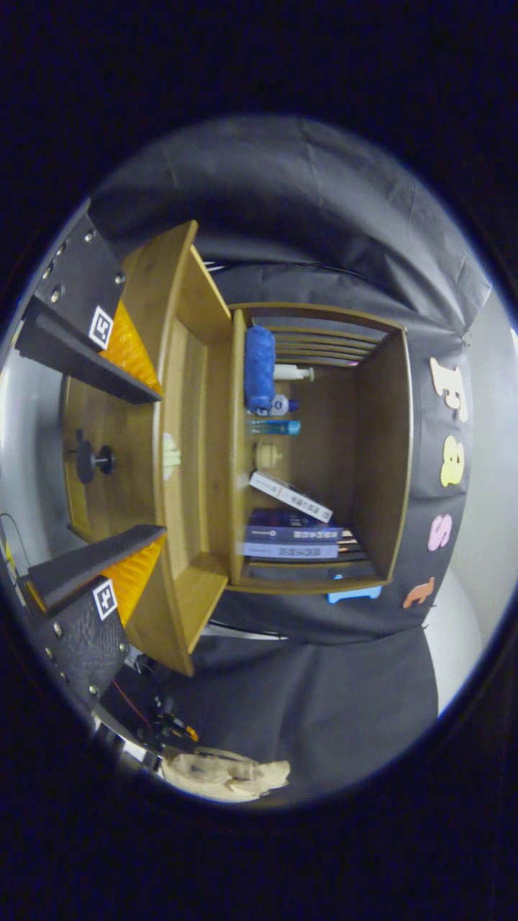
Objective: Pull open the drawer, take out the items inside it, and place them on the countertop above the cabinet.
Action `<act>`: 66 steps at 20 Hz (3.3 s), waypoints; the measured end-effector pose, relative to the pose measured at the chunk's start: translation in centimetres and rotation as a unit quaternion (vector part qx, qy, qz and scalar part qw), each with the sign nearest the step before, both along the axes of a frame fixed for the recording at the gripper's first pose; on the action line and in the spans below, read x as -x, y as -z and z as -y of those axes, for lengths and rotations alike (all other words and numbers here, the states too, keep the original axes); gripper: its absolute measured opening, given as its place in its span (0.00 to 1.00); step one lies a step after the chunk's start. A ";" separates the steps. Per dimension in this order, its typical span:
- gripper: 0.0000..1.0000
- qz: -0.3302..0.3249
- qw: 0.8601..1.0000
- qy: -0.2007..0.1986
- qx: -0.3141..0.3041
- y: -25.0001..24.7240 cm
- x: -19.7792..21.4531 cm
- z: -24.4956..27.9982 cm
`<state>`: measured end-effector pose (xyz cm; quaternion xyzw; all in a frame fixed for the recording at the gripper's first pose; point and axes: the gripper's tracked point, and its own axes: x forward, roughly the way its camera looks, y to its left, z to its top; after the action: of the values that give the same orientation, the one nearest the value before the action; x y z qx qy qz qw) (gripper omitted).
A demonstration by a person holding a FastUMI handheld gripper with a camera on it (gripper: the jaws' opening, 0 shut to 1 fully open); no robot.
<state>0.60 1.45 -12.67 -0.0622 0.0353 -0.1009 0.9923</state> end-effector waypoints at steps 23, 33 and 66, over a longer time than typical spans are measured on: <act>1.00 -0.268 0.959 0.017 -0.090 6.8 -12.8 2.5; 0.64 -0.374 0.923 0.029 -0.090 9.4 -14.6 2.8; 0.12 -0.105 0.993 -0.022 -0.058 -14.3 -21.7 1.5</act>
<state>22.30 -0.05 1.63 -0.0155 0.1435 -0.0701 0.9870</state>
